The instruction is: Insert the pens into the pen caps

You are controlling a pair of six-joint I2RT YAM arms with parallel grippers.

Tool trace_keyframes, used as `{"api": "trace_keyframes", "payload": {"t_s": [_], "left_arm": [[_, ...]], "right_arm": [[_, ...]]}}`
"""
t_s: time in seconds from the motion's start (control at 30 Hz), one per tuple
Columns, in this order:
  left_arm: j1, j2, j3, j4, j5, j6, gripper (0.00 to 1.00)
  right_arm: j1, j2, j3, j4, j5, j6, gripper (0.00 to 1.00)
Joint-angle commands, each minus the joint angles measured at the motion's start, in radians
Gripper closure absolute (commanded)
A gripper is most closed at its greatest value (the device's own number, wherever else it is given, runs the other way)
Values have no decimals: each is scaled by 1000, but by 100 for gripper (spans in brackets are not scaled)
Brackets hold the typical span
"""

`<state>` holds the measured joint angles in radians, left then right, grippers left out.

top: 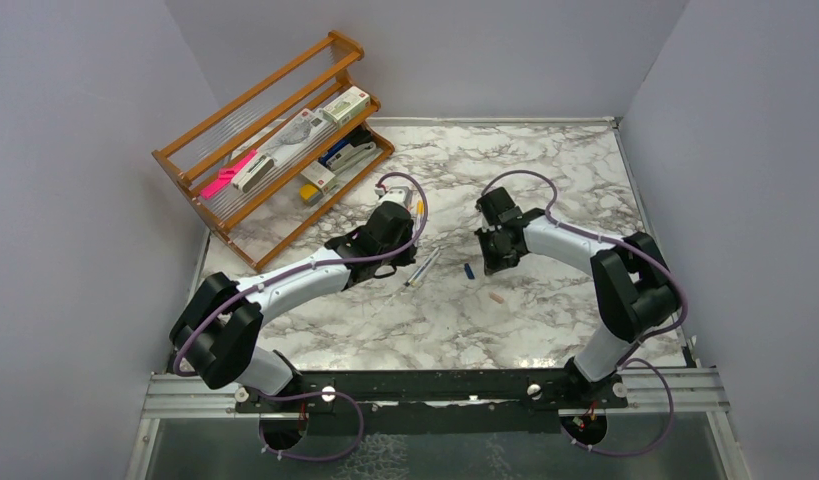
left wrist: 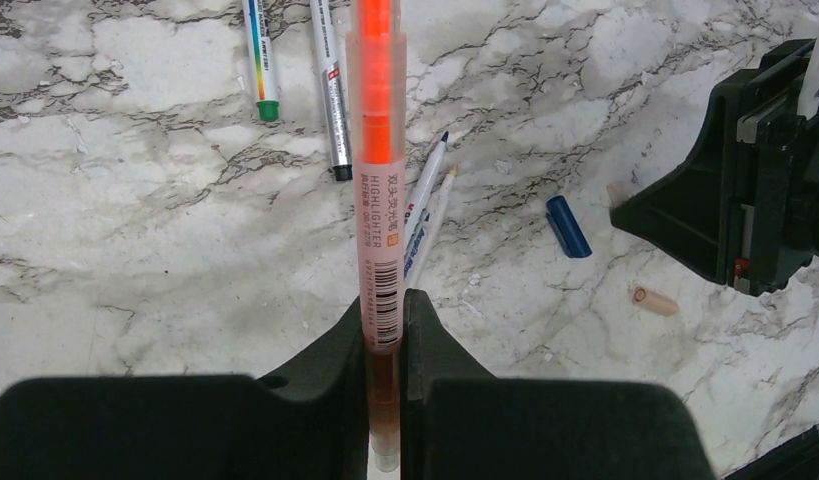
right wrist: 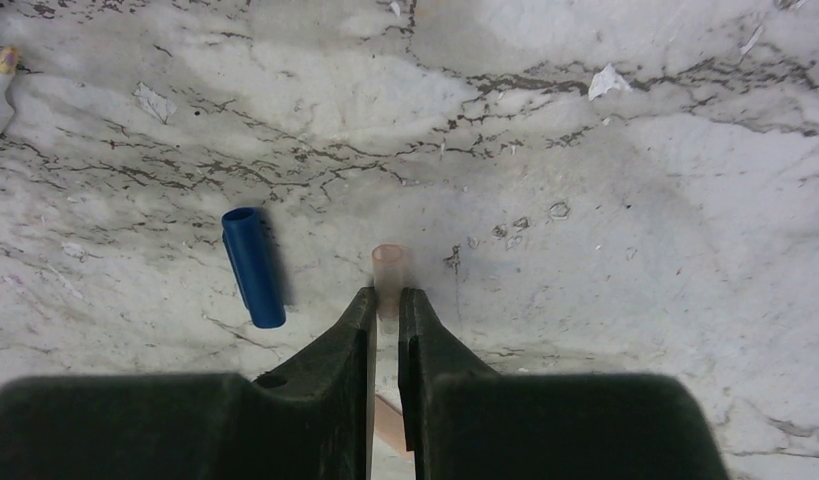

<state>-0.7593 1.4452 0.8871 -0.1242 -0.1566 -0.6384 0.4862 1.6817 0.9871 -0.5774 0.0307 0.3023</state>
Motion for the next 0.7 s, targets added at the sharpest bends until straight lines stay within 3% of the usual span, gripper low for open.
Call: {"api": "trace_keyframes", "payload": {"t_s": [0.0,0.37,0.67], "left_arm": [[-1,-26,-16,7,-32,8,100],[-2,-17,-19,9,-26,17,100],[-2,-8,-14,7,-22,29,100]], "right_arm": [[12,14,28,1,55,-128,89],[95,-53,20,49,-108,-373,90],[121,-76,-1,55,-30,-357,73]]}}
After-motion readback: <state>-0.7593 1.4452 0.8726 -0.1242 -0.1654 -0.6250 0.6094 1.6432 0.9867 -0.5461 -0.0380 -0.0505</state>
